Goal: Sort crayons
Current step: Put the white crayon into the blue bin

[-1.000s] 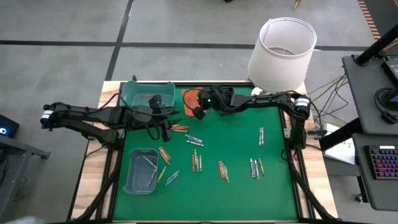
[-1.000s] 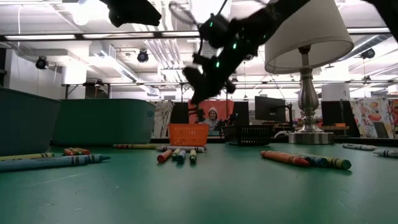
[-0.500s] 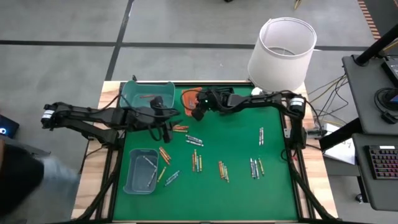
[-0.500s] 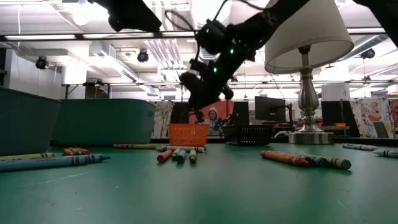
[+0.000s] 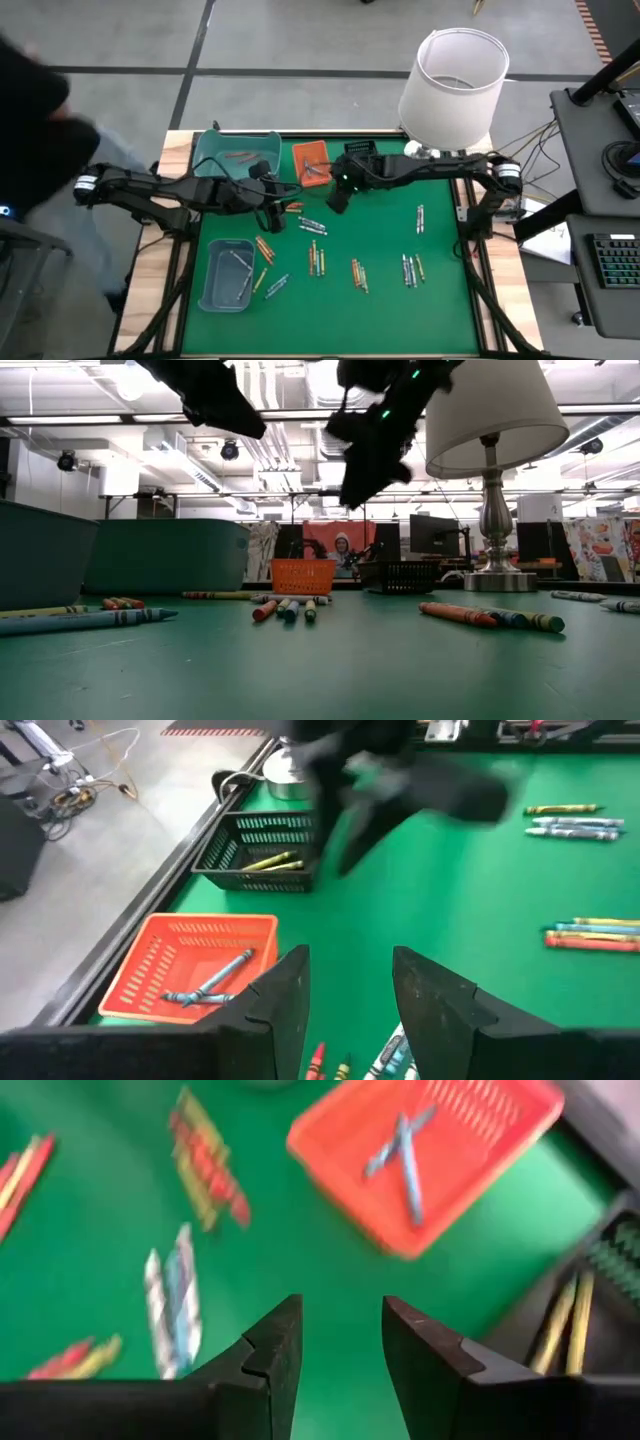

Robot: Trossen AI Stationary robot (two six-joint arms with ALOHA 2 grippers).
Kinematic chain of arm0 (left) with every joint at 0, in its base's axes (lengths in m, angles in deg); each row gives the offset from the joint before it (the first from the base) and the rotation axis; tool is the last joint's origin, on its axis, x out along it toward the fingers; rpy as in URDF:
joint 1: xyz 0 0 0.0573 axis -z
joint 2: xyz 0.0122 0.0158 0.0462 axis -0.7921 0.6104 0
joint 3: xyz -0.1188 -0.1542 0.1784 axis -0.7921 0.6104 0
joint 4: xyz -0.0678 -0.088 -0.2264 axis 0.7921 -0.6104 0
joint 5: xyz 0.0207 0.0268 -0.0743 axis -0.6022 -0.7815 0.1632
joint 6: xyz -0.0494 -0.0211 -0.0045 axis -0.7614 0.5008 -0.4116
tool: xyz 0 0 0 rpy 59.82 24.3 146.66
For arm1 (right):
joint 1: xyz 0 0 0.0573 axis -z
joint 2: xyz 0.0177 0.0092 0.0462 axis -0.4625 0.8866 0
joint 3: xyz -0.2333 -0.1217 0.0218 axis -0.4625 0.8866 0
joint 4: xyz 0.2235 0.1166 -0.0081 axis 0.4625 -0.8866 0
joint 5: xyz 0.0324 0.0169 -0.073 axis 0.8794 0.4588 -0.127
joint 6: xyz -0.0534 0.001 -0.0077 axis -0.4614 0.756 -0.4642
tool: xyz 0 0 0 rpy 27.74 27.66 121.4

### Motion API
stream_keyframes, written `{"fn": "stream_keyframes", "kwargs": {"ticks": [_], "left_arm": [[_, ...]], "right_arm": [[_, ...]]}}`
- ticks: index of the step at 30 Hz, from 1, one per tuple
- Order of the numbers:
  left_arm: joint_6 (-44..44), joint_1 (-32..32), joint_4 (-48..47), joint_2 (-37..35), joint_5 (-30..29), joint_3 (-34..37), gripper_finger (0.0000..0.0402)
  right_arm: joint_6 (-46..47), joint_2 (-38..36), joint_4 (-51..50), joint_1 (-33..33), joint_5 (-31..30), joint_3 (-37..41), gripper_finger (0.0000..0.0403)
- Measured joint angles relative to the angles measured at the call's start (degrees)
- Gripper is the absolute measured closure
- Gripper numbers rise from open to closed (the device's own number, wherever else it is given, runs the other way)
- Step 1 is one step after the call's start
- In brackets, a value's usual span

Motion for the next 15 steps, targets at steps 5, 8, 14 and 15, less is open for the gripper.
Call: {"fn": "stream_keyframes", "kwargs": {"ticks": [5,8,14,15], "left_arm": [[0.13,0.0,-0.09,0.26,-2.82,0.0,0.0274],[0.18,0.0,-0.48,0.18,-3.47,0.0,0.0274],[1.42,0.0,-0.46,0.15,-3.5,0.0,0.0274],[1.42,0.0,-0.48,0.15,-3.51,0.0,0.0274]], "right_arm": [[7.3,-4.42,-14.04,-4.66,-0.39,1.35,0.028],[12.31,-7.41,-19.54,-6.84,-0.44,3.6,0.0278],[24.29,-13.45,-27.72,-7.99,-0.07,10.84,0.0271],[25.99,-14.57,-28.6,-7.89,-0.09,12.36,0.027]]}}
